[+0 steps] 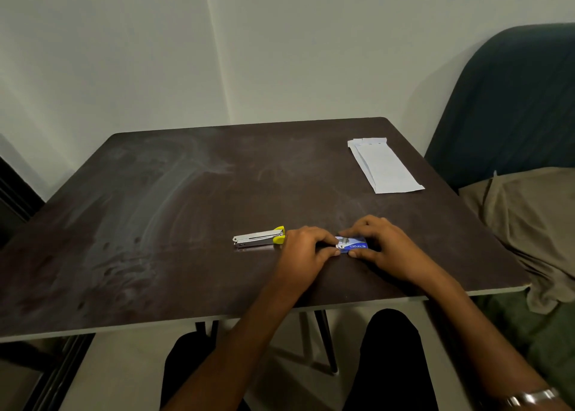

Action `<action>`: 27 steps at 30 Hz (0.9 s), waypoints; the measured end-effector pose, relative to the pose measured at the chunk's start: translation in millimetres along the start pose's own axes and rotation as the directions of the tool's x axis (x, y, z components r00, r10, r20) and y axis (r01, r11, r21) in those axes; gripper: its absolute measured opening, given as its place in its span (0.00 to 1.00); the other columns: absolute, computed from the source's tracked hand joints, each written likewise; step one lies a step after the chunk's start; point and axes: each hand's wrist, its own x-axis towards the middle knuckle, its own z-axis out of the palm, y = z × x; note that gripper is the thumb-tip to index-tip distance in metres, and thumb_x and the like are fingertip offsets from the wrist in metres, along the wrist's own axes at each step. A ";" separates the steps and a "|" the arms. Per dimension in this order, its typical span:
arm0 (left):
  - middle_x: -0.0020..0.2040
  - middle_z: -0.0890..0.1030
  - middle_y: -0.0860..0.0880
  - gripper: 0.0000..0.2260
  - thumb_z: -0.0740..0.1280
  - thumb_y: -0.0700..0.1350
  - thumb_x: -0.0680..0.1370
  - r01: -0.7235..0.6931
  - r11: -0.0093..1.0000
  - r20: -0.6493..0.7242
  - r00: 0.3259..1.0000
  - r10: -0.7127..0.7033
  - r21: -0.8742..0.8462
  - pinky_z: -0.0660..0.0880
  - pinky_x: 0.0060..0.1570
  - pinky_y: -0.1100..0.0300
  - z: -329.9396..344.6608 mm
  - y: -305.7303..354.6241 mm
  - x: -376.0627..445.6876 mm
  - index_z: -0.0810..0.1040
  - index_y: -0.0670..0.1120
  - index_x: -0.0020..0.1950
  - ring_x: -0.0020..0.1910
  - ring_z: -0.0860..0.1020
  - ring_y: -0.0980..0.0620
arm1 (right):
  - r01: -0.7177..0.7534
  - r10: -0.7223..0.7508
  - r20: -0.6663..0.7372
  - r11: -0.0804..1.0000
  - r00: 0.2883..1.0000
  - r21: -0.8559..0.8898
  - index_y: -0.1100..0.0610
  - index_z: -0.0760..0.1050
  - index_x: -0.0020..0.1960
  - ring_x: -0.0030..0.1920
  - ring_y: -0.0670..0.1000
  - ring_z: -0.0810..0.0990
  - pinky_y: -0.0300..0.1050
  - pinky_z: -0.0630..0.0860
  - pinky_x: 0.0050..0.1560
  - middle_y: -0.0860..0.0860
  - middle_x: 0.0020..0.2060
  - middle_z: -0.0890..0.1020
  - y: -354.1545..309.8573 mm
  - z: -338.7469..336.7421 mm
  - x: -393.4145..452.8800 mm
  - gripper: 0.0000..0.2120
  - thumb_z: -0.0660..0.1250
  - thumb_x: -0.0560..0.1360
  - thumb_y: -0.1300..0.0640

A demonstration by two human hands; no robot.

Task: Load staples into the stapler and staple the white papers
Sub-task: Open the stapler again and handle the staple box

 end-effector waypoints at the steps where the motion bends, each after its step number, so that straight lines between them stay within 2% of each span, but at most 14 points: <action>1: 0.45 0.86 0.47 0.07 0.74 0.41 0.69 0.008 1.000 -0.010 1.000 -0.008 -0.013 0.68 0.47 0.74 0.1 0.2 -0.2 0.85 0.43 0.46 0.45 0.81 0.54 | 0.009 -0.009 0.002 1.000 1.000 0.001 0.45 0.77 0.61 0.54 0.45 0.71 0.30 0.65 0.47 0.43 0.53 0.75 -0.2 -0.1 0.4 0.18 0.71 0.72 0.53; 3: 0.43 0.86 0.48 0.07 0.74 0.40 0.69 0.014 0.999 -0.020 1.000 -0.015 -0.050 0.70 0.46 0.74 0.0 -0.6 -1.2 0.84 0.44 0.47 0.44 0.81 0.56 | 0.031 -0.031 0.003 1.000 1.000 -0.002 0.46 0.77 0.61 0.54 0.45 0.71 0.29 0.65 0.47 0.43 0.53 0.75 -0.5 0.6 1.6 0.17 0.72 0.72 0.53; 7: 0.41 0.85 0.51 0.12 0.73 0.40 0.70 -0.002 0.996 -0.028 1.000 0.000 -0.089 0.73 0.50 0.68 -8.7 -0.1 -3.4 0.81 0.46 0.52 0.44 0.81 0.58 | 0.060 -0.060 -0.015 0.998 0.998 0.005 0.46 0.78 0.57 0.52 0.45 0.73 0.31 0.66 0.45 0.41 0.50 0.74 -5.8 1.0 7.6 0.15 0.72 0.72 0.52; 10: 0.44 0.85 0.51 0.12 0.73 0.38 0.70 -0.022 0.995 -0.066 0.998 0.015 -0.102 0.72 0.49 0.74 -27.9 -0.3 -4.3 0.81 0.45 0.53 0.46 0.81 0.59 | 0.107 -0.102 -0.068 0.992 0.992 0.064 0.46 0.79 0.54 0.49 0.46 0.75 0.34 0.69 0.45 0.41 0.47 0.75 -17.3 0.2 18.2 0.13 0.73 0.70 0.53; 13: 0.47 0.84 0.51 0.13 0.74 0.38 0.69 0.005 0.998 -0.121 0.993 -0.012 -0.064 0.70 0.49 0.76 -55.7 -13.6 -8.3 0.82 0.46 0.52 0.48 0.80 0.59 | 0.142 -0.136 -0.079 0.987 0.987 0.076 0.48 0.79 0.57 0.50 0.47 0.76 0.37 0.72 0.47 0.45 0.49 0.77 -35.0 5.0 34.0 0.15 0.74 0.70 0.54; 15: 0.49 0.82 0.51 0.14 0.76 0.40 0.67 0.062 0.998 -0.174 0.983 -0.056 0.025 0.72 0.53 0.69 -74.6 -32.2 -15.2 0.82 0.47 0.52 0.48 0.78 0.58 | 0.157 -0.153 -0.066 0.985 0.986 0.066 0.49 0.79 0.58 0.51 0.48 0.75 0.39 0.71 0.49 0.46 0.50 0.77 -48.0 12.3 45.2 0.16 0.73 0.71 0.54; 17: 0.51 0.81 0.52 0.15 0.77 0.44 0.67 0.166 0.980 -0.205 0.969 -0.141 0.111 0.73 0.56 0.57 -89.6 -52.7 -25.1 0.81 0.50 0.52 0.52 0.78 0.53 | 0.162 -0.159 -0.044 0.985 0.986 0.061 0.49 0.78 0.58 0.52 0.48 0.75 0.39 0.70 0.49 0.47 0.51 0.77 -58.8 21.5 55.3 0.16 0.73 0.71 0.53; 19: 0.52 0.80 0.51 0.15 0.77 0.44 0.66 0.252 0.959 -0.204 0.953 -0.223 0.127 0.73 0.58 0.51 -99.3 -64.9 -36.0 0.81 0.50 0.52 0.53 0.77 0.50 | 0.159 -0.158 -0.011 0.986 0.987 0.059 0.50 0.78 0.58 0.52 0.48 0.74 0.38 0.68 0.49 0.47 0.52 0.77 -70.5 30.8 62.7 0.15 0.72 0.72 0.53; 23: 0.50 0.81 0.49 0.12 0.75 0.42 0.69 0.256 0.963 -0.202 0.951 -0.235 0.088 0.73 0.57 0.54 -102.4 -71.9 -45.0 0.82 0.47 0.52 0.50 0.78 0.51 | 0.161 -0.164 0.030 0.984 0.986 0.073 0.49 0.78 0.58 0.53 0.48 0.74 0.40 0.70 0.51 0.47 0.52 0.77 -85.9 43.2 72.8 0.15 0.72 0.72 0.54; 27: 0.50 0.82 0.49 0.11 0.73 0.40 0.70 0.249 0.966 -0.203 0.952 -0.229 0.077 0.74 0.55 0.54 -96.9 -72.0 -41.5 0.82 0.47 0.52 0.49 0.78 0.50 | 0.194 -0.196 0.074 0.980 0.978 0.041 0.48 0.77 0.59 0.54 0.46 0.71 0.37 0.67 0.51 0.43 0.51 0.74 -94.4 49.4 77.8 0.15 0.71 0.72 0.52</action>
